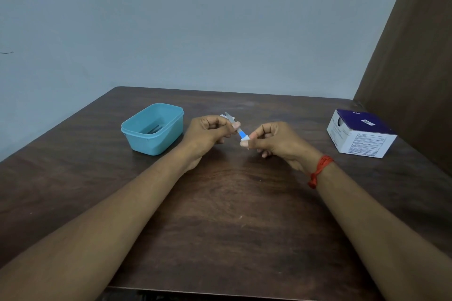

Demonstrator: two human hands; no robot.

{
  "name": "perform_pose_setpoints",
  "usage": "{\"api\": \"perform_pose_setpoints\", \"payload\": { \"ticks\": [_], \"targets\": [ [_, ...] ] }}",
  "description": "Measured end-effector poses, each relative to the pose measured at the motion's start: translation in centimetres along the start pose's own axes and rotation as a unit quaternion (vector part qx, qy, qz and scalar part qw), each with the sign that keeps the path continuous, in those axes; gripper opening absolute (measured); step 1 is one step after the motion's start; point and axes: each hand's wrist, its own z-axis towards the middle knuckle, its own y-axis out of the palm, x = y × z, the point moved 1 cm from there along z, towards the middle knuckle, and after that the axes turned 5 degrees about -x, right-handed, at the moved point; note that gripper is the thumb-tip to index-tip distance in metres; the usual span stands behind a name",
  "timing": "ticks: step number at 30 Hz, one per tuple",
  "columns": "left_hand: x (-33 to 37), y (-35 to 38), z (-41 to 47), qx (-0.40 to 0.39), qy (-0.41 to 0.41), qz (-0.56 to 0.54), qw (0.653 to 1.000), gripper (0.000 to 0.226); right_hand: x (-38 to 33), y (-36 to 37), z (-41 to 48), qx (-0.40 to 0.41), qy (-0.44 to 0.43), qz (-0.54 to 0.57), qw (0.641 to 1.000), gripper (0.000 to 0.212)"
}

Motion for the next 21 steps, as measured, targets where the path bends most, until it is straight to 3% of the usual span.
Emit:
{"api": "perform_pose_setpoints", "payload": {
  "ticks": [4,13,21],
  "targets": [
    [0.07,0.53,-0.34,-0.037,0.020,0.016,0.999,0.013,-0.02,0.11,-0.04,-0.004,-0.013,0.008,1.000,0.028],
    [-0.16,-0.18,0.23,0.028,0.011,-0.021,0.999,0.006,-0.08,0.07,0.01,-0.005,0.005,-0.014,1.000,0.026],
    [-0.27,0.58,-0.10,-0.026,0.035,0.030,0.999,0.013,-0.09,0.27,-0.19,0.023,-0.031,-0.001,0.999,0.026]
  ]
}}
